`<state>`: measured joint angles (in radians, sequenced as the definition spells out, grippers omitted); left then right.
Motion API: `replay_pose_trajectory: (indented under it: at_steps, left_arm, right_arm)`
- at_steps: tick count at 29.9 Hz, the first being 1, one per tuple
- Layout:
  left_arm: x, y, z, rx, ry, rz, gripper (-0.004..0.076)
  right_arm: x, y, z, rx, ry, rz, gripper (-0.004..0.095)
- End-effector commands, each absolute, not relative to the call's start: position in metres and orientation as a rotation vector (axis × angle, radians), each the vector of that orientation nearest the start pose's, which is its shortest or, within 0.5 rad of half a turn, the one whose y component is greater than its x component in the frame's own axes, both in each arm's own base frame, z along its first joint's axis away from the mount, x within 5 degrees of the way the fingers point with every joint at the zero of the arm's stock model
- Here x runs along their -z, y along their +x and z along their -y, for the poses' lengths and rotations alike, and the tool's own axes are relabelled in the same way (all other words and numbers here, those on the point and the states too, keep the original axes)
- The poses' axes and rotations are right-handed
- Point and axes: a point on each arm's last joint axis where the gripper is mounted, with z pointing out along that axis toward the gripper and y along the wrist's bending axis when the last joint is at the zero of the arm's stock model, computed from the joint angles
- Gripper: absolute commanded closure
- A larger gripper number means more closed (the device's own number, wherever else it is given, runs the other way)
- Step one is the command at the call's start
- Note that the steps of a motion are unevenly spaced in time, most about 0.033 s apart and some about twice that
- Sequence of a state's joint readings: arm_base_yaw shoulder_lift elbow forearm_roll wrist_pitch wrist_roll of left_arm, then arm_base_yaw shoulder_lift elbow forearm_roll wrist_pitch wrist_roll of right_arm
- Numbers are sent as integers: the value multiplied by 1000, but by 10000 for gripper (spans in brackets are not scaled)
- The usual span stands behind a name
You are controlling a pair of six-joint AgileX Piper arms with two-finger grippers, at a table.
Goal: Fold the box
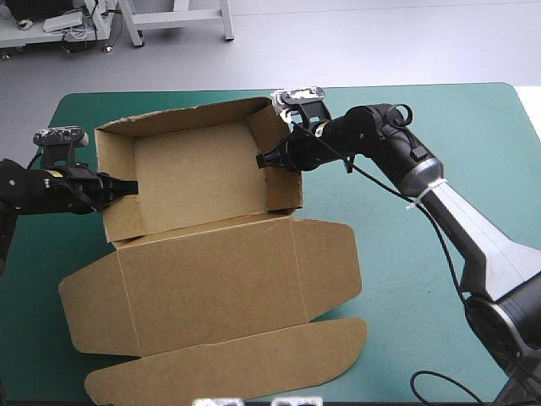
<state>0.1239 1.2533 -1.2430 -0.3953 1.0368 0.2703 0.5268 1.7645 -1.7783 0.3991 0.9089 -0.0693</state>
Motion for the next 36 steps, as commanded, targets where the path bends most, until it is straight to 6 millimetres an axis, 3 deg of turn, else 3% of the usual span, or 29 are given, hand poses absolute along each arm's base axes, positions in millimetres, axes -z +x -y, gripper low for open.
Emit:
replay_pose_trajectory:
  at_steps: [1,11,18,22,27,36]
  left_arm:
    - [-394,248,8,446,40,-2355,733]
    - [-393,253,38,538,100,-2351,733]
    - [-377,267,66,601,172,-2394,733]
    - [-358,277,86,609,217,-2478,733]
    - [-339,283,106,455,293,-2549,733]
    - [-320,294,115,329,297,-2595,733]
  right_arm:
    - [-415,312,-228,-832,-561,-2238,922]
    - [-398,314,-207,-498,-528,-2437,923]
    - [-387,317,-193,-301,-452,-2552,925]
    - [-379,322,-189,-294,-416,-2612,925]
    - [-364,330,-187,-273,-381,-2687,925]
    - [-323,351,-201,-278,-357,-2780,925]
